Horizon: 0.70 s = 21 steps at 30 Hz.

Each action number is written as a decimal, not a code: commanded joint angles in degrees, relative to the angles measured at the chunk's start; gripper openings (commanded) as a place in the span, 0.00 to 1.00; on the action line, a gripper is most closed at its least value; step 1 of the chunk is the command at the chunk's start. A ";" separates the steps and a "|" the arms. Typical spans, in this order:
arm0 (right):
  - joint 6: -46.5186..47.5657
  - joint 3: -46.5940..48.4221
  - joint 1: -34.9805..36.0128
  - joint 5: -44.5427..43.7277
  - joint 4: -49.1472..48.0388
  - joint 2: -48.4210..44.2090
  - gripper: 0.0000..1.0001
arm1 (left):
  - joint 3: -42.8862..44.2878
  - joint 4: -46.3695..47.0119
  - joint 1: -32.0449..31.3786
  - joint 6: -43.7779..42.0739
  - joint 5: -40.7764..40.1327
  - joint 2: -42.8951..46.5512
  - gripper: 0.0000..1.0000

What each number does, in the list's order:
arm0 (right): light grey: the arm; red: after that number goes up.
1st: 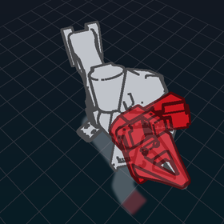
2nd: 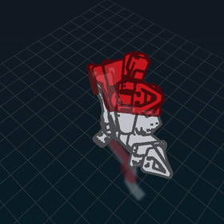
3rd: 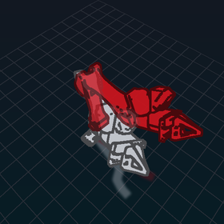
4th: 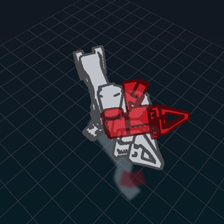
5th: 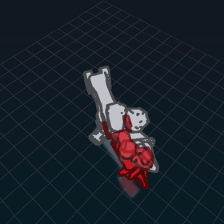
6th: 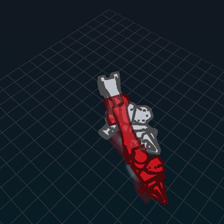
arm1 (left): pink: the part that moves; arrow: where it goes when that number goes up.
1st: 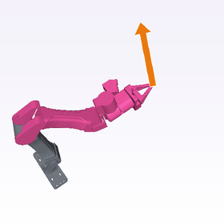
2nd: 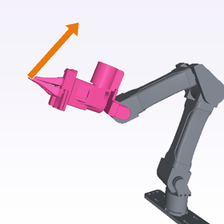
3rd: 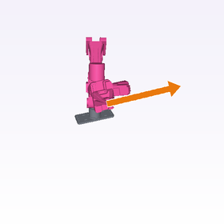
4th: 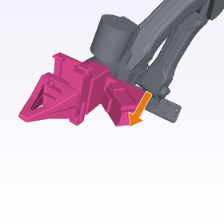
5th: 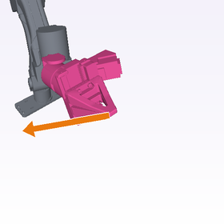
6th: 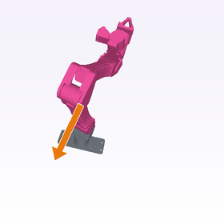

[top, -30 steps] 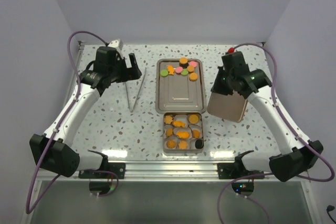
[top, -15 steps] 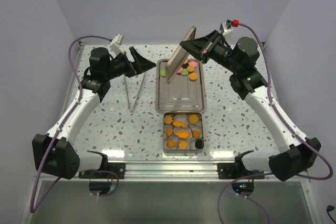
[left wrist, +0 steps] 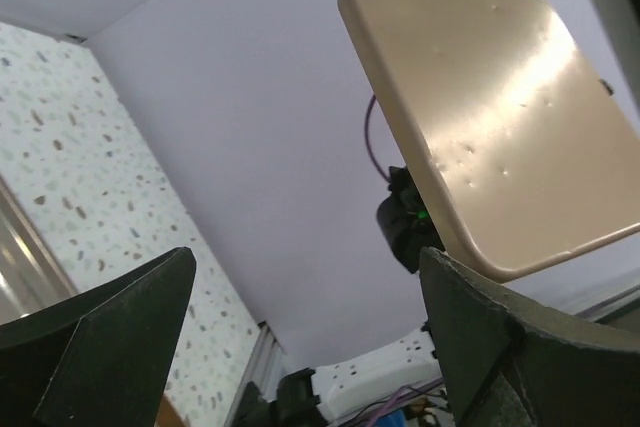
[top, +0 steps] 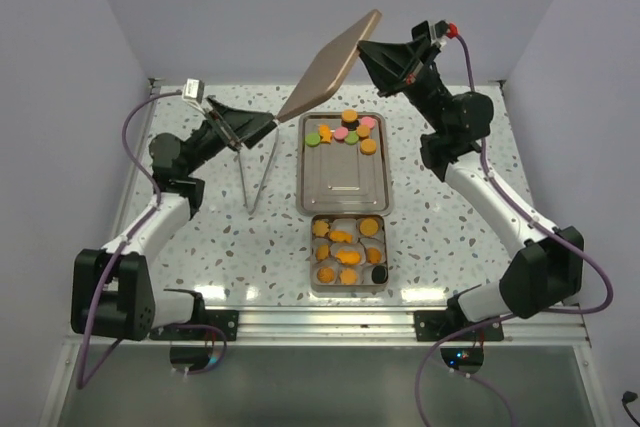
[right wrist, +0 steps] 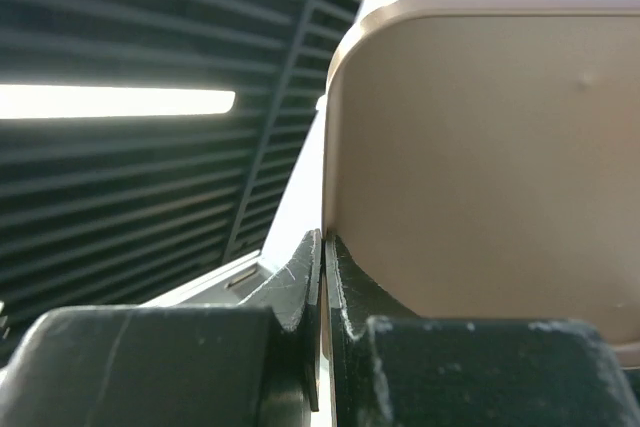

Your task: Pack the cookies

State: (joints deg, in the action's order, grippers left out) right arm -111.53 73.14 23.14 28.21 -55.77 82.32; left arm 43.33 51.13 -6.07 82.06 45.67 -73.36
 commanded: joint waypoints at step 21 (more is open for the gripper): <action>-9.23 6.40 5.16 1.15 -22.36 10.83 0.00 | 4.48 36.66 2.02 28.33 -3.40 -8.99 1.00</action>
State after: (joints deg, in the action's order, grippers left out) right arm -114.04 76.84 27.53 29.63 -71.02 92.55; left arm 45.28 72.99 -4.47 108.49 42.81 -81.49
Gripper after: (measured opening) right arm 0.018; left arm 0.997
